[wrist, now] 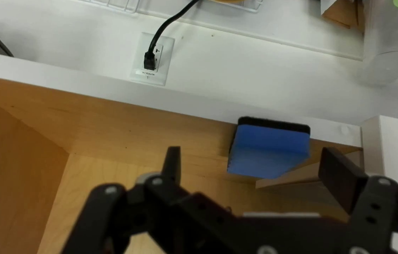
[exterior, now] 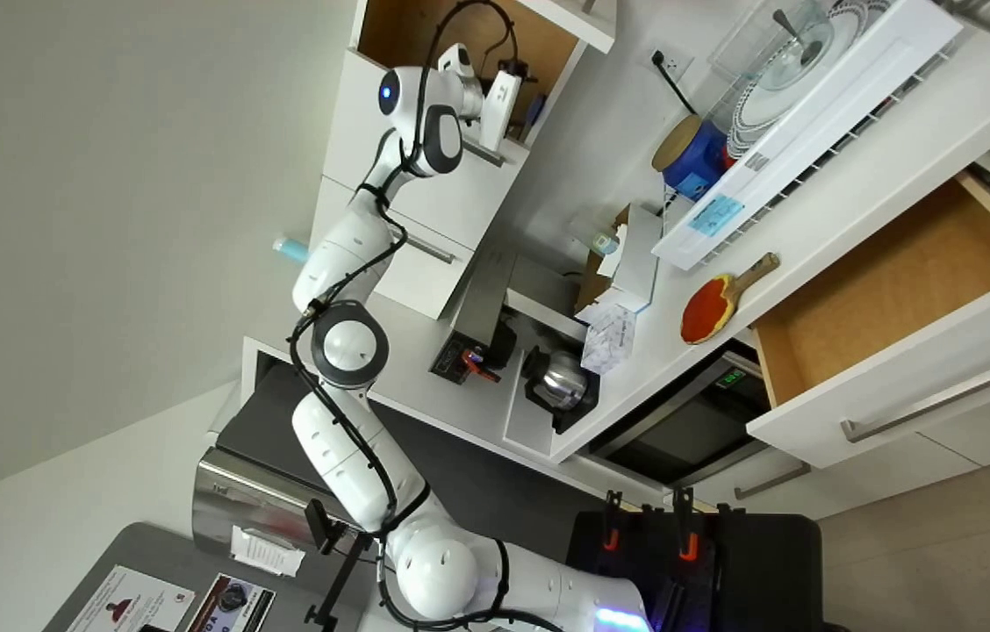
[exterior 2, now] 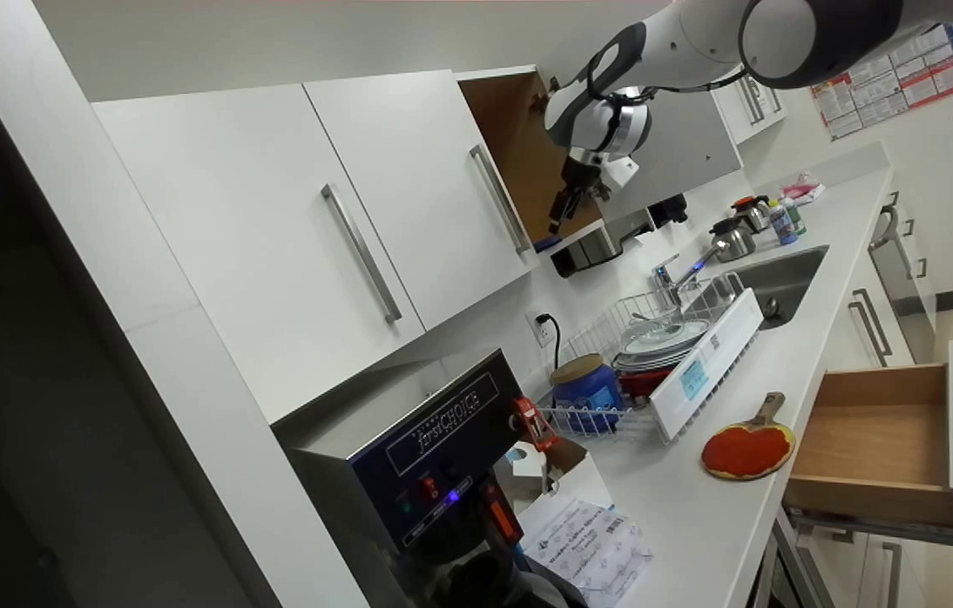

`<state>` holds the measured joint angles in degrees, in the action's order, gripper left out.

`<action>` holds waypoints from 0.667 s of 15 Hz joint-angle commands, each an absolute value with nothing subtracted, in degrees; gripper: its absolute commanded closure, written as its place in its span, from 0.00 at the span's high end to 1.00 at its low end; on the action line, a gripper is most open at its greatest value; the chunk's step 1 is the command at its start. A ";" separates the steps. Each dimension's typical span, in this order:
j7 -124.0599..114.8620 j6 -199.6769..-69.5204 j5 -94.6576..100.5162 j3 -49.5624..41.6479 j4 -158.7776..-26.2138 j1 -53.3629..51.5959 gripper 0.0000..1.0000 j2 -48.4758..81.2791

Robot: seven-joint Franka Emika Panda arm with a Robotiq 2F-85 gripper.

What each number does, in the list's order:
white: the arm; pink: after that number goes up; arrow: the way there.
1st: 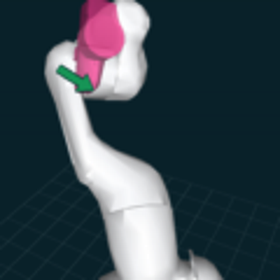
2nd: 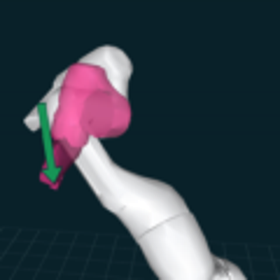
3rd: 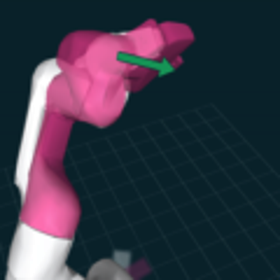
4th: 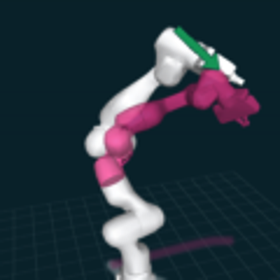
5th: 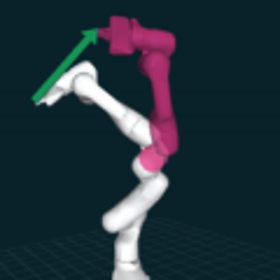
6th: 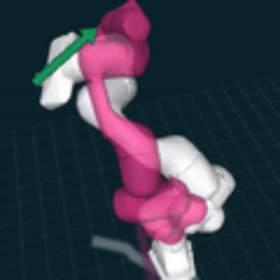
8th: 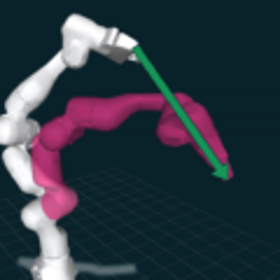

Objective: Remove the blue object from the bottom shelf, put it in the drawer and then close the drawer

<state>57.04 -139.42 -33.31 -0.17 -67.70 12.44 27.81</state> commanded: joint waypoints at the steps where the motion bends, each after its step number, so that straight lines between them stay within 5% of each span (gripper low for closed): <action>1: 55.08 -136.66 -34.41 0.65 -62.63 12.82 1.00 30.49; 10: 52.38 -130.78 -33.56 1.28 -56.59 12.54 1.00 34.46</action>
